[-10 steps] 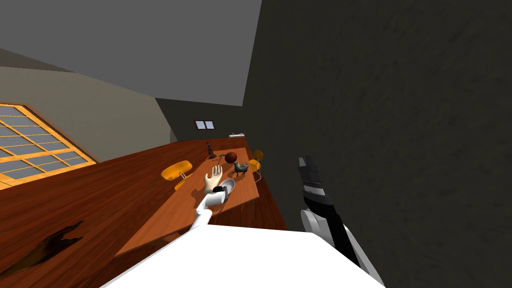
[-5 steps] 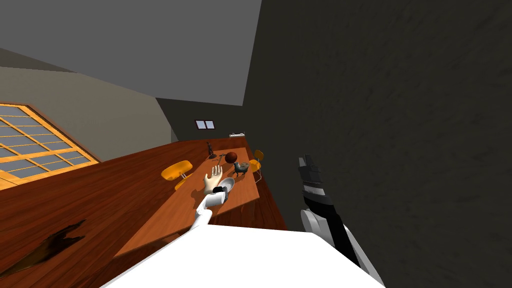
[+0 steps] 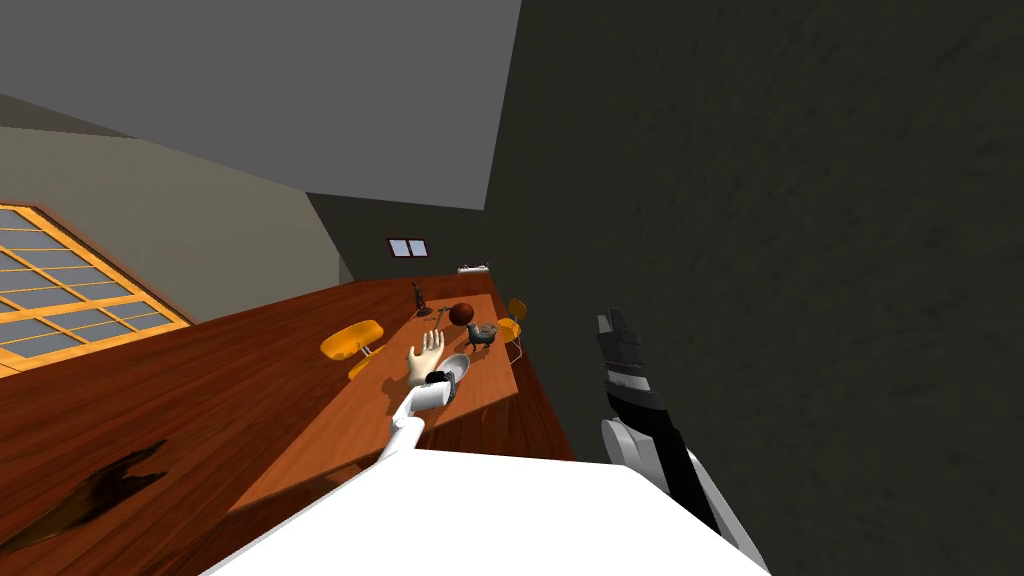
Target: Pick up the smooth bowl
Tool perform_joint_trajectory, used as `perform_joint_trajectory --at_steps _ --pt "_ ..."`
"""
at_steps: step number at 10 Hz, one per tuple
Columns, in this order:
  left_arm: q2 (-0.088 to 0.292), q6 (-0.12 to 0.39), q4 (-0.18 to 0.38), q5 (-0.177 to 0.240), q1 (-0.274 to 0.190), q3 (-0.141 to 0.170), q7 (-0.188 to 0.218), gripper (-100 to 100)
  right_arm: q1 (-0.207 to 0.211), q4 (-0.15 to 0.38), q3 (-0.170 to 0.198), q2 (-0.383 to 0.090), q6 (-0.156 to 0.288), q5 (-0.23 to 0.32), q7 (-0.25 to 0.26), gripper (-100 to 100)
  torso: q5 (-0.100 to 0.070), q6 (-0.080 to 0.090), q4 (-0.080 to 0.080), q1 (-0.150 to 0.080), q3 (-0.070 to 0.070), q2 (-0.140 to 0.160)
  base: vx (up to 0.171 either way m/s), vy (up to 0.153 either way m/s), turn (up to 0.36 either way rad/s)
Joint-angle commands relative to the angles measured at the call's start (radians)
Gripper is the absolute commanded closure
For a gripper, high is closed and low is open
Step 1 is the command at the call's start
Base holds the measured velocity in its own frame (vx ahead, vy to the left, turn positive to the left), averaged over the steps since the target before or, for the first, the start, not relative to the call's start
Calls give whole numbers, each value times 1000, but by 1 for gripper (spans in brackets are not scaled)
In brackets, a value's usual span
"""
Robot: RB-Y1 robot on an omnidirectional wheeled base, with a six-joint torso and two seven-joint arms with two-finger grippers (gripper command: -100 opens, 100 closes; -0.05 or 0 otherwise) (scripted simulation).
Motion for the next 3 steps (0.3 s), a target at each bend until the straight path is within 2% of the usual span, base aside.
perform_joint_trajectory --at_steps 1,2,3 --pt "2 35 -33 0 3 0 3 100 0 0 0 0 0 0 0 0 0 0 0 0 0 0 -65 -17 -14" --pt "1 20 -21 1 4 0 1 100 0 0 0 0 0 0 0 0 0 0 0 -1 1 1 -29 -8 -2" --pt "1 25 -23 1 4 0 1 0 0 0 0 0 0 0 0 0 0 0 0 0 0 -1 -6 -2 1"
